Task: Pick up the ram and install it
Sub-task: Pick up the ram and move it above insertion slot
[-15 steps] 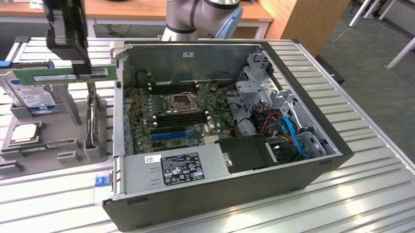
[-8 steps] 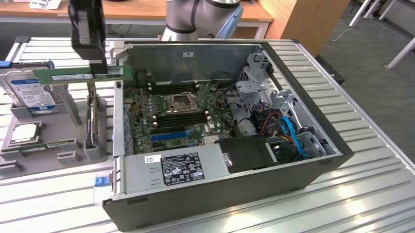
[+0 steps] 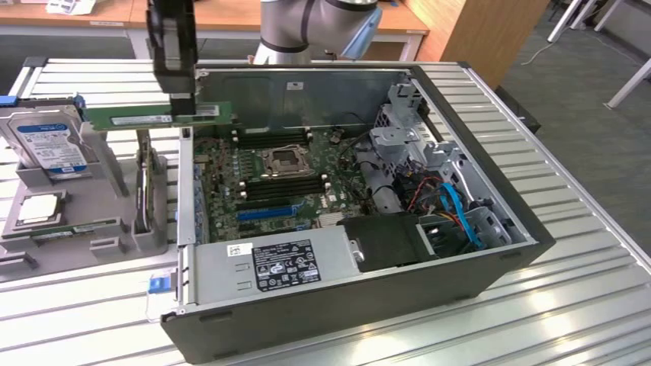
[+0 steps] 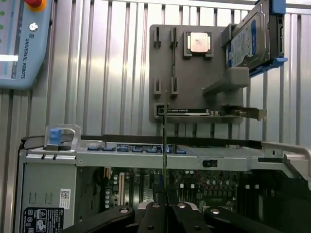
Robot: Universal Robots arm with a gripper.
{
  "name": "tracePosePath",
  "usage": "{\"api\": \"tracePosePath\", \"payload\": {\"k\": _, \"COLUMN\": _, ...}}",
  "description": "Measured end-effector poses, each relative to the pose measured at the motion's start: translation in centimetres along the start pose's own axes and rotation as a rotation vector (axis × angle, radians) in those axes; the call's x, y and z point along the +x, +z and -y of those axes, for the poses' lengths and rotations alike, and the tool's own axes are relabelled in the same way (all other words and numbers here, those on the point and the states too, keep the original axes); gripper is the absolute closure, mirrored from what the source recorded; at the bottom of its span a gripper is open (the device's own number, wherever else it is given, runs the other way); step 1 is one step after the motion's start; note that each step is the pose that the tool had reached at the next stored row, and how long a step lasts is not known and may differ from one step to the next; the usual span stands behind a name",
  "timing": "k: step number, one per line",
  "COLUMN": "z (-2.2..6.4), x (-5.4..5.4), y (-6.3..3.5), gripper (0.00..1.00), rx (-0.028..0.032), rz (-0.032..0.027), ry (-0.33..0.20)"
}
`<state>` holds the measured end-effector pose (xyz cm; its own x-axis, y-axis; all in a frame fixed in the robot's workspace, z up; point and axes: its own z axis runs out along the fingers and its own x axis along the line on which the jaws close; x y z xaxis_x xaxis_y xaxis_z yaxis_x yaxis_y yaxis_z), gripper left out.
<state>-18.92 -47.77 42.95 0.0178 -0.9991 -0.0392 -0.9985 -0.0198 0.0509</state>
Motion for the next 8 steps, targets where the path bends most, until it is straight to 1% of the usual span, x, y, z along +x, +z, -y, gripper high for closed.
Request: {"api": "tracePosePath", "payload": {"k": 8, "z": 2.82, "x": 0.1, "y": -0.15, "gripper": 0.88, "rx": -0.0043, "rz": 0.0, "ry": 0.0}}
